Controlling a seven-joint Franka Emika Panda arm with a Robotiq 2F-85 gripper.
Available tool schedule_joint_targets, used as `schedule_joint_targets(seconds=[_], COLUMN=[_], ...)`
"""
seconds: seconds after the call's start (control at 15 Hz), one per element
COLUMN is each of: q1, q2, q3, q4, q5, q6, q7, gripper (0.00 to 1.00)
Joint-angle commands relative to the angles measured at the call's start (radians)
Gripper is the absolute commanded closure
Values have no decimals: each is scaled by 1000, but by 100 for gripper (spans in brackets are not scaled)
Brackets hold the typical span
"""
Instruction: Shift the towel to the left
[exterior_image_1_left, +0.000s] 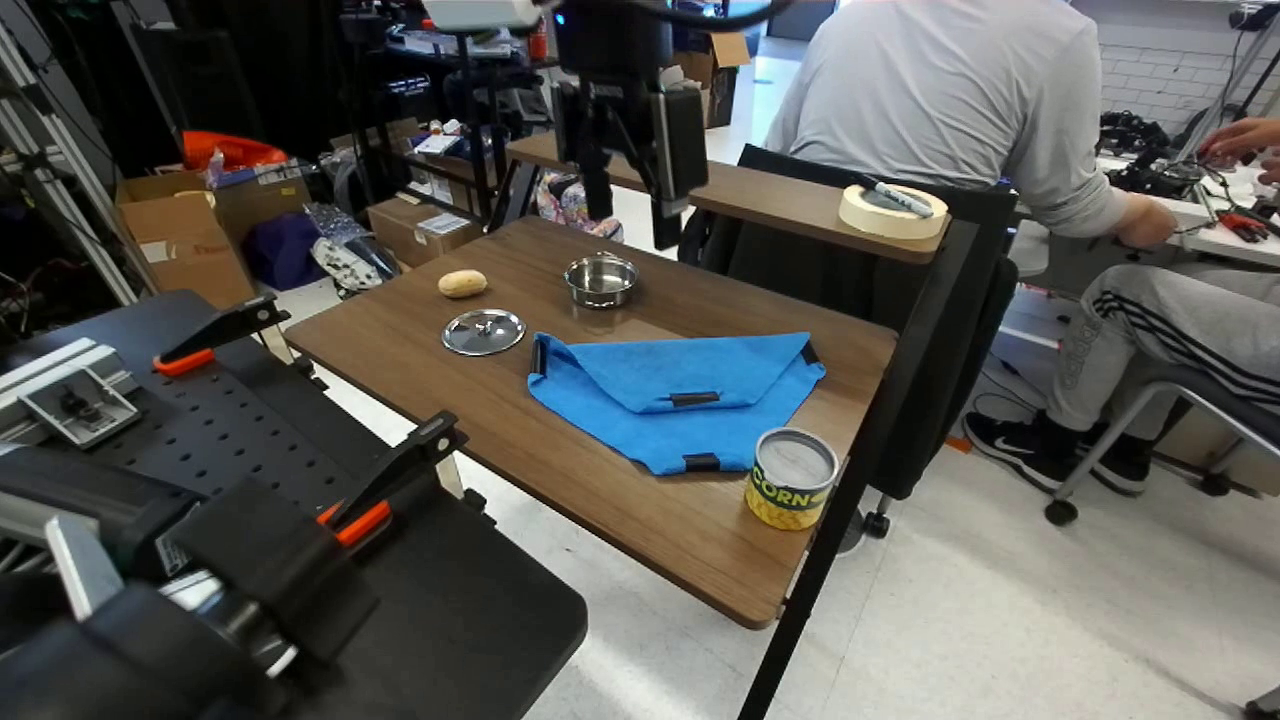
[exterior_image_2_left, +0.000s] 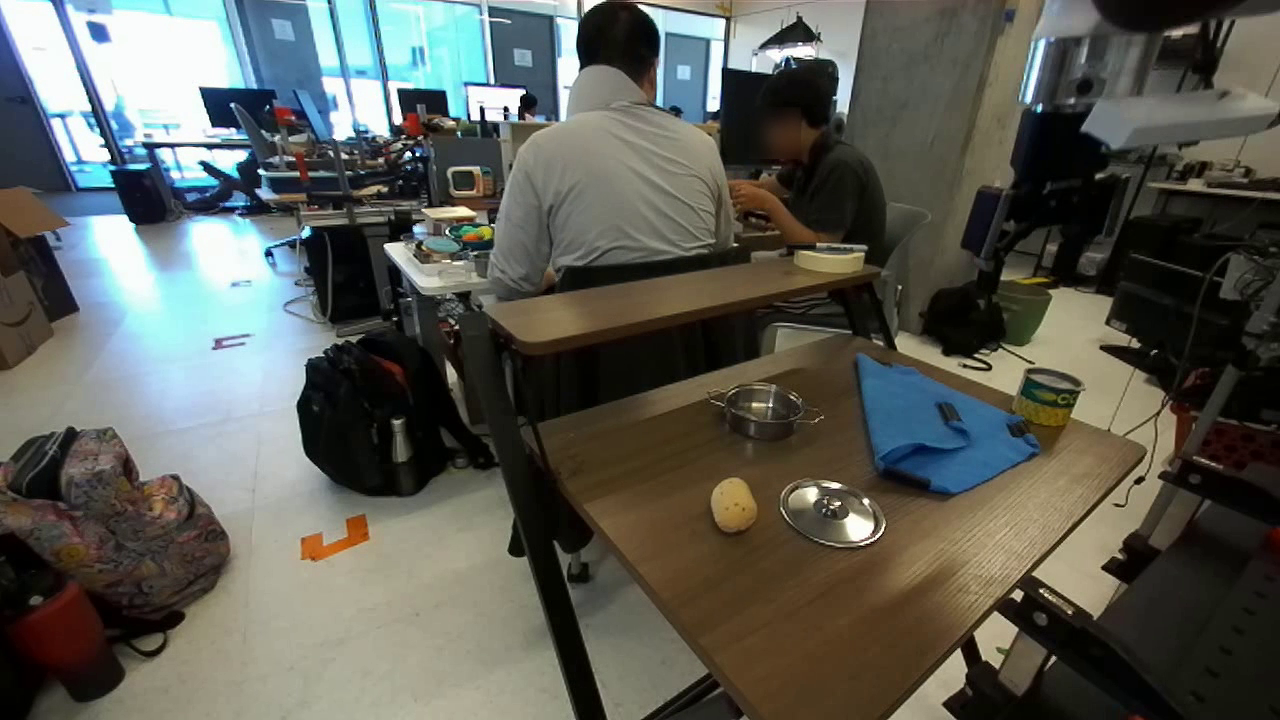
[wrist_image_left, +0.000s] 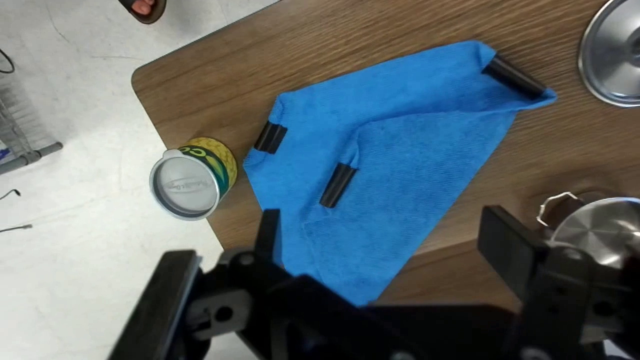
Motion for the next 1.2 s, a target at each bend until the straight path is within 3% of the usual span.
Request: schedule_joint_targets(seconds=[0.0, 0.33, 0.4, 1.13], q1=[27, 39, 29, 47], q2=[179, 361, 299, 375], q3=[-62, -88, -80, -98], q4=[130, 282, 207, 268], q5=[-40, -9, 8, 4], q6=[54, -3, 37, 9], q7=[28, 0, -12, 12], gripper=[0, 0, 0, 0])
